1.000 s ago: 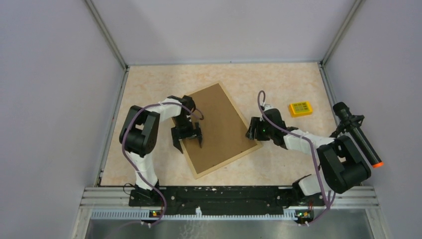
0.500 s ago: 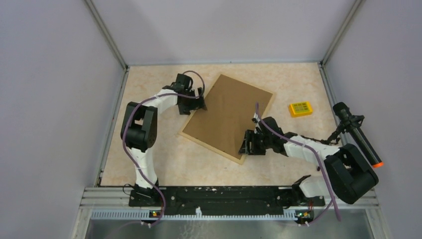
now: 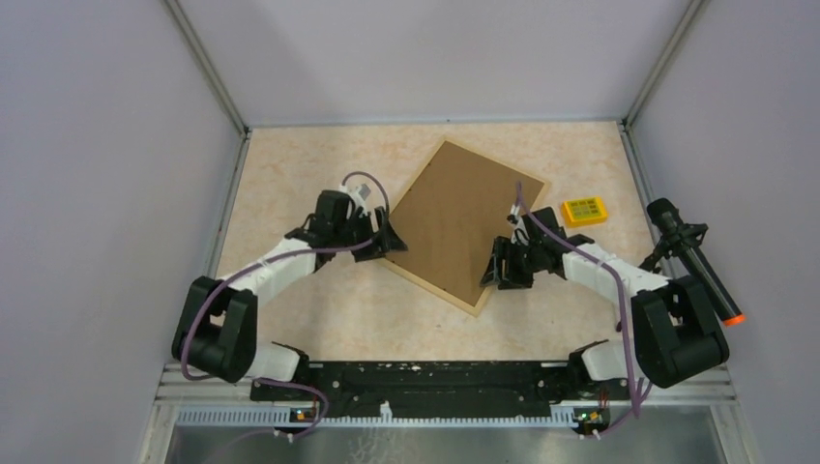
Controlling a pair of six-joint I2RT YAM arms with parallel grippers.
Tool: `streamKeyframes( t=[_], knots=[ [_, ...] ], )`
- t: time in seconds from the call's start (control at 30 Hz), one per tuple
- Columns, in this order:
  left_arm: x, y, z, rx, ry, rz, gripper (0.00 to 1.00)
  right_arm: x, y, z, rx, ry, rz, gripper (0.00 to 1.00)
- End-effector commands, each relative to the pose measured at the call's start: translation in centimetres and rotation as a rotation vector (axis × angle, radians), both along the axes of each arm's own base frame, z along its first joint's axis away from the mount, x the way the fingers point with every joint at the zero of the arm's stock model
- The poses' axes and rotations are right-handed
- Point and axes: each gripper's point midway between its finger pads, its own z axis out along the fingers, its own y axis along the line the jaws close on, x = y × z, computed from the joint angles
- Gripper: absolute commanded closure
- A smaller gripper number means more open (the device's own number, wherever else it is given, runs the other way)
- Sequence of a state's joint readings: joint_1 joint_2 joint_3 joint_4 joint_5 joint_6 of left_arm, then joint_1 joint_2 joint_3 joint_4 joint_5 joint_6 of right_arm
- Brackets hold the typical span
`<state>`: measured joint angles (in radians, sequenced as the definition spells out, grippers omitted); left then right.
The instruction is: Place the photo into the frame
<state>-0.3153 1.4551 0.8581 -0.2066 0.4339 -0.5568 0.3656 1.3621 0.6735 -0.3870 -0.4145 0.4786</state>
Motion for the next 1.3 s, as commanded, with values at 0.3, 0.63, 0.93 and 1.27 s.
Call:
streamKeyframes(
  t=[0.3,0.63,0.93,1.27],
  knots=[
    [-10.4,-13.1,-2.1,-0.285,0.208,-0.079,0.33,-2.0,-1.1,-1.0,-0.032,0.048,-0.023,0.62],
    [-9.8,-12.6,-6.5,-0.036,0.257,0.037,0.53,-0.5,-0.2,-2.4,0.0,0.117,-0.119,0.72],
    [-11.3,-10.1,-10.9,0.105,0.377,0.143,0.57,0.1,-1.3,-3.3,-0.07,0.174,-0.209,0.73],
    [-13.3,-8.0,-13.2,0.16,0.451,0.183,0.61,0.1,-1.3,-0.9,-0.032,0.187,-0.243,0.73]
  ],
)
